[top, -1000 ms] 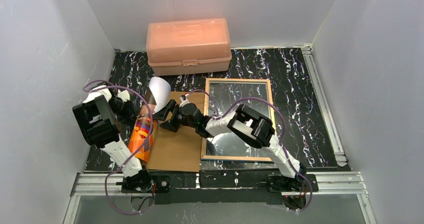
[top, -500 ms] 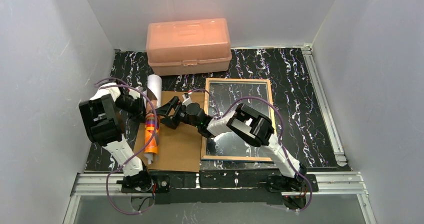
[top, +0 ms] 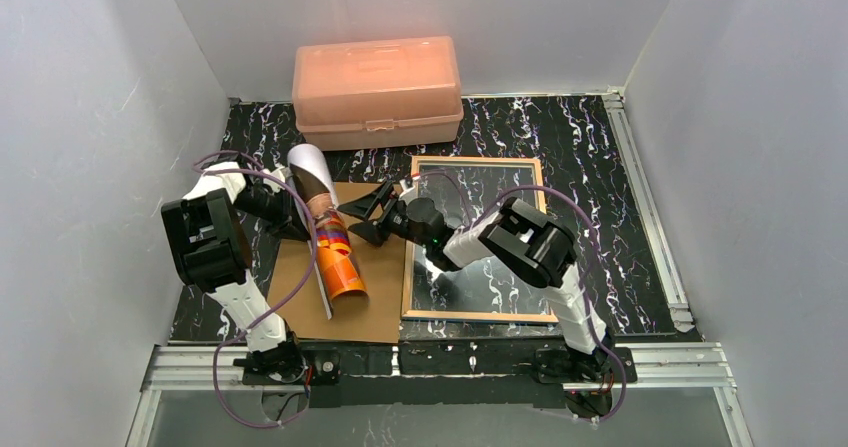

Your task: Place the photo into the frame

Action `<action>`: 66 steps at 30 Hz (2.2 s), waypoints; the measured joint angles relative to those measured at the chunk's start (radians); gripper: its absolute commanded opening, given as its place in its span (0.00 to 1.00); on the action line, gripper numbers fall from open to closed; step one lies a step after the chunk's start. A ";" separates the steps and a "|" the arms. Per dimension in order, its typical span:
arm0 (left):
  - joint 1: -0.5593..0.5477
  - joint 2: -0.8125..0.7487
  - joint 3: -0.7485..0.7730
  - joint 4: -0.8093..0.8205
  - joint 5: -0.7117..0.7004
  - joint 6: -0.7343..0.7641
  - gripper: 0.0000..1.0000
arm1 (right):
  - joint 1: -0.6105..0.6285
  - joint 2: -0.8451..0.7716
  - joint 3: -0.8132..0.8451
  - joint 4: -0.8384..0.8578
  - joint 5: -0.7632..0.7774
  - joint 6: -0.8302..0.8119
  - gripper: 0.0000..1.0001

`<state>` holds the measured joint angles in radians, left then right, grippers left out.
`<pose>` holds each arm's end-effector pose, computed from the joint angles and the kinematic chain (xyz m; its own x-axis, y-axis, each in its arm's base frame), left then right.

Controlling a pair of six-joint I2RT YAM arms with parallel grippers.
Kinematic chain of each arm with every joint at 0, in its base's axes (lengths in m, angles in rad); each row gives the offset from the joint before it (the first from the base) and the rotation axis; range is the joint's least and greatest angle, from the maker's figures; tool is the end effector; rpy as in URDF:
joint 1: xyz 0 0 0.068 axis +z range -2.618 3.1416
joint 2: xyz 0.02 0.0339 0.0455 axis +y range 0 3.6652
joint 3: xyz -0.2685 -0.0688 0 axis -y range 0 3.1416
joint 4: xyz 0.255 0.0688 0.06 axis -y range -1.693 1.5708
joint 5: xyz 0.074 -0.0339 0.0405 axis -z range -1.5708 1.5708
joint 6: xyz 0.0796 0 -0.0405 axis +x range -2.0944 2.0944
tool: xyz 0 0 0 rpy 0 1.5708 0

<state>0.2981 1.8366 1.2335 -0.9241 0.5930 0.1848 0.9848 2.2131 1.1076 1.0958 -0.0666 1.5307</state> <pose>0.3387 0.0575 0.1375 -0.9792 -0.1415 -0.1454 -0.0410 0.8401 -0.5408 0.2734 0.4214 0.1260 -0.8676 0.4956 -0.0394 -0.0294 0.0280 0.9992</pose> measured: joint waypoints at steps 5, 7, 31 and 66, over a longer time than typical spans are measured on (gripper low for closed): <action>0.000 -0.002 0.000 0.003 0.006 -0.006 0.12 | -0.008 -0.061 -0.006 0.007 -0.022 -0.023 0.99; 0.000 -0.002 -0.001 0.008 0.002 -0.006 0.12 | -0.008 -0.068 -0.006 0.004 -0.035 -0.033 0.99; 0.077 -0.103 -0.148 0.101 -0.195 -0.060 0.10 | 0.019 -0.188 0.010 -0.421 -0.109 -0.235 0.99; 0.080 -0.057 -0.063 0.008 -0.138 0.014 0.10 | 0.286 -0.587 0.034 -1.144 0.150 -1.271 0.99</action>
<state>0.3786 1.7798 1.1706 -0.9161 0.4553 0.1986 1.2709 1.6257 1.1419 -0.0479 0.0830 0.2592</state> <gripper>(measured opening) 0.100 0.985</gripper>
